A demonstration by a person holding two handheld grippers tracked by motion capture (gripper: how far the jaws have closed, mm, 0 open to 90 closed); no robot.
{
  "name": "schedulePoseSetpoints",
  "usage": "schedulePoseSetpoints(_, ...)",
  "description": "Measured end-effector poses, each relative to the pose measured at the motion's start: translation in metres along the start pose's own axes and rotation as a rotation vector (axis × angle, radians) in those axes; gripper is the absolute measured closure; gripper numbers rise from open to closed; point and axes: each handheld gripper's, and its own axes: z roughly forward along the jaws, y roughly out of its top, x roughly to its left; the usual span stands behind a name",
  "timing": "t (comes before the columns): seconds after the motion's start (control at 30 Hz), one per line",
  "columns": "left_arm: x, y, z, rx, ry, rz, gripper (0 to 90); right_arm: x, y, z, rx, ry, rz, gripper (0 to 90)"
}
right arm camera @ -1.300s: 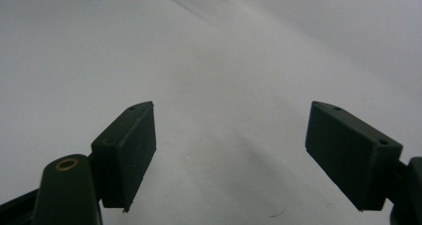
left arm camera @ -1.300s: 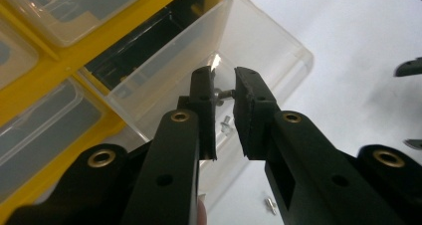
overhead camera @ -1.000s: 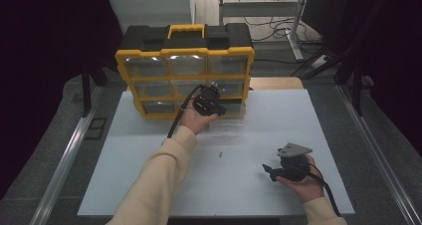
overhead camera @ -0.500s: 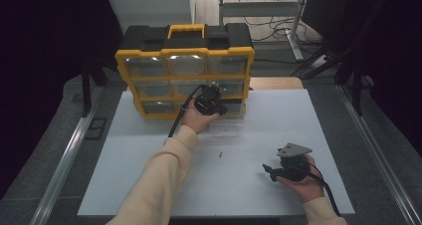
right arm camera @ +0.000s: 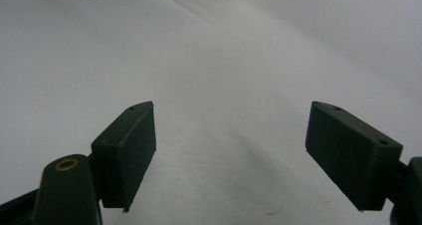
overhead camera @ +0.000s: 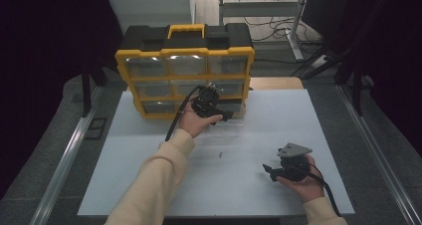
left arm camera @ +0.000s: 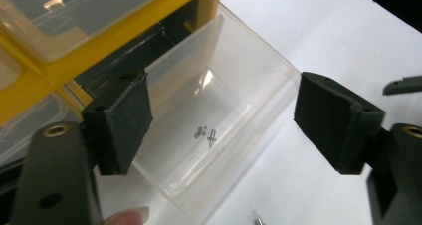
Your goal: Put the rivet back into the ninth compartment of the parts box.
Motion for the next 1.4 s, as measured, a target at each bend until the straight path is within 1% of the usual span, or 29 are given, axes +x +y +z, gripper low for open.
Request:
schedulePoseSetpoints(0.07, -0.001, -0.003, -0.003, 0.004, -0.002, 0.01, 19.9, 0.0, 0.0, 0.0, 0.0, -0.001, 0.0, 20.8)
schedulePoseSetpoints(0.33, -0.005, -0.015, -0.015, -0.008, 0.008, 0.014, 18.6, 0.001, 0.0, -0.001, 0.001, -0.005, -0.001, 20.8)
schedulePoseSetpoints(0.37, -0.006, -0.019, -0.018, -0.014, 0.005, 0.015, 18.5, 0.001, 0.0, -0.001, 0.002, -0.006, -0.001, 20.8)
schedulePoseSetpoints(0.5, -0.009, -0.029, -0.023, -0.019, -0.009, 0.02, 18.4, 0.001, 0.0, 0.0, 0.002, -0.006, -0.002, 20.9)
schedulePoseSetpoints(0.53, -0.009, -0.029, -0.023, -0.019, -0.009, 0.02, 18.4, 0.001, 0.0, 0.0, 0.002, -0.006, -0.002, 20.9)
schedulePoseSetpoints(0.57, -0.01, -0.034, -0.024, -0.016, -0.01, 0.019, 18.4, 0.001, 0.0, 0.0, 0.003, -0.006, -0.003, 20.8)
schedulePoseSetpoints(0.63, -0.012, -0.039, -0.025, -0.009, -0.012, 0.016, 18.5, 0.001, 0.0, 0.0, 0.005, -0.007, -0.002, 20.8)
schedulePoseSetpoints(0.67, -0.012, -0.039, -0.025, -0.009, -0.012, 0.016, 18.5, 0.001, 0.0, 0.0, 0.005, -0.007, -0.003, 20.9)
schedulePoseSetpoints(0.73, -0.014, -0.045, -0.025, 0.003, -0.009, 0.024, 18.5, 0.001, 0.0, 0.0, 0.006, -0.007, -0.004, 20.8)
schedulePoseSetpoints(0.77, -0.016, -0.05, -0.025, 0.008, -0.011, 0.027, 18.5, 0.001, 0.0, 0.0, 0.006, -0.008, -0.004, 20.8)
schedulePoseSetpoints(0.87, -0.019, -0.056, -0.027, 0.009, -0.015, 0.03, 18.5, 0.002, 0.0, 0.0, 0.006, -0.009, -0.004, 20.9)
schedulePoseSetpoints(0.9, -0.019, -0.056, -0.027, 0.009, -0.015, 0.03, 18.5, 0.002, 0.0, 0.0, 0.007, -0.009, -0.005, 20.8)
schedulePoseSetpoints(1.0, -0.021, -0.064, -0.027, 0.007, -0.021, 0.033, 18.6, 0.002, 0.0, 0.0, 0.007, -0.01, -0.005, 20.9)
schedulePoseSetpoints(1.07, -0.021, -0.066, -0.027, 0.007, -0.025, 0.032, 18.8, 0.002, 0.0, 0.0, 0.008, -0.011, -0.005, 20.9)
schedulePoseSetpoints(1.1, -0.021, -0.069, -0.028, 0.006, -0.032, 0.03, 19.1, 0.002, 0.0, 0.0, 0.008, -0.011, -0.005, 20.9)
schedulePoseSetpoints(1.2, -0.021, -0.072, -0.027, 0.006, -0.037, 0.029, 19.6, 0.002, 0.0, 0.0, 0.009, -0.012, -0.005, 20.9)
schedulePoseSetpoints(1.23, -0.021, -0.076, -0.026, 0.009, -0.047, 0.032, 19.7, 0.002, 0.0, 0.0, 0.009, -0.012, -0.006, 20.9)
schedulePoseSetpoints(1.27, -0.021, -0.076, -0.026, 0.009, -0.047, 0.032, 19.8, 0.002, 0.0, 0.0, 0.009, -0.014, -0.006, 20.9)
schedulePoseSetpoints(1.3, -0.021, -0.079, -0.025, 0.012, -0.062, 0.04, 20.0, 0.002, 0.0, 0.0, 0.008, -0.013, -0.006, 20.9)
schedulePoseSetpoints(1.4, -0.022, -0.083, -0.023, 0.021, -0.075, 0.046, 20.5, 0.002, 0.0, 0.0, 0.007, -0.013, -0.005, 20.9)
